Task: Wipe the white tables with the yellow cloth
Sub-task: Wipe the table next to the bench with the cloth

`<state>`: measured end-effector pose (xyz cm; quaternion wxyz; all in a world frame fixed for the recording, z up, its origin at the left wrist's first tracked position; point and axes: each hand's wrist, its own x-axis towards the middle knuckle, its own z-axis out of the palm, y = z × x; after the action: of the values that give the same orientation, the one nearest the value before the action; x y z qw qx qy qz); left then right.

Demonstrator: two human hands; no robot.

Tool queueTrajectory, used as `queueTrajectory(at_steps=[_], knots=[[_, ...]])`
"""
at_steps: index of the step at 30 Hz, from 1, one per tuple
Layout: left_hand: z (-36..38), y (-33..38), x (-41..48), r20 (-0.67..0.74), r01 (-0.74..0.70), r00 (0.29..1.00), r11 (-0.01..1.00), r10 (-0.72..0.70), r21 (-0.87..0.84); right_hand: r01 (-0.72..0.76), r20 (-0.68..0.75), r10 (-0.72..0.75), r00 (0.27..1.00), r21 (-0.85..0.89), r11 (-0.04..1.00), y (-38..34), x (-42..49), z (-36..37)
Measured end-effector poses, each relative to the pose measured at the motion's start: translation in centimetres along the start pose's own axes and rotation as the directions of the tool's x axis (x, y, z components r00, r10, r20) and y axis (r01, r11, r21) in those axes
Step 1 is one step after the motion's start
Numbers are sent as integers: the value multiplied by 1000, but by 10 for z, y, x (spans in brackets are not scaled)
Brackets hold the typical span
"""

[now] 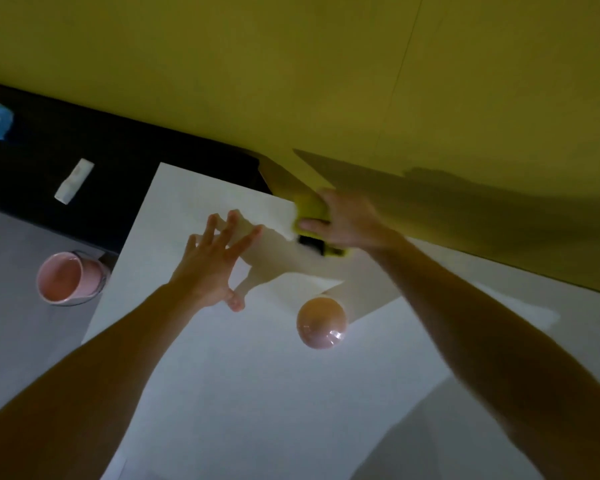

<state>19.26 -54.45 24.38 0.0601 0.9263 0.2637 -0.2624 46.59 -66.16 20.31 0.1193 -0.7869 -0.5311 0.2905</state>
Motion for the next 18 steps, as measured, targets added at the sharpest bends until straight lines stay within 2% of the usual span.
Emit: queueTrajectory(at_steps=[3,6,8,10,12,14,16,18], knots=[[0,-2,2,28,18,999,1000,-18,11,81,5,-81,997,18,997,-65,56,14],[0,-4,2,5,5,1000,1000,-5,16,69,-45,-63,997,134,989,-47,34,12],[1,-5,2,-7,2,1000,1000,-2,17,-11,-53,22,998,201,980,-2,-12,2],[3,-5,2,-9,7,1000,1000,-7,13,-149,-52,164,985,217,965,49,-69,-13],[4,-6,2,-9,8,1000,1000,-7,18,-263,-85,282,956,186,947,89,-119,-31],[3,-7,5,-27,-3,1000,1000,4,21,-343,-96,356,929,130,930,97,-129,-35],[3,-5,5,-22,-17,1000,1000,17,25,-307,-63,314,947,103,946,64,-96,-26],[2,-4,3,-10,-17,1000,999,18,32,-106,-29,109,994,100,989,10,-33,-5]])
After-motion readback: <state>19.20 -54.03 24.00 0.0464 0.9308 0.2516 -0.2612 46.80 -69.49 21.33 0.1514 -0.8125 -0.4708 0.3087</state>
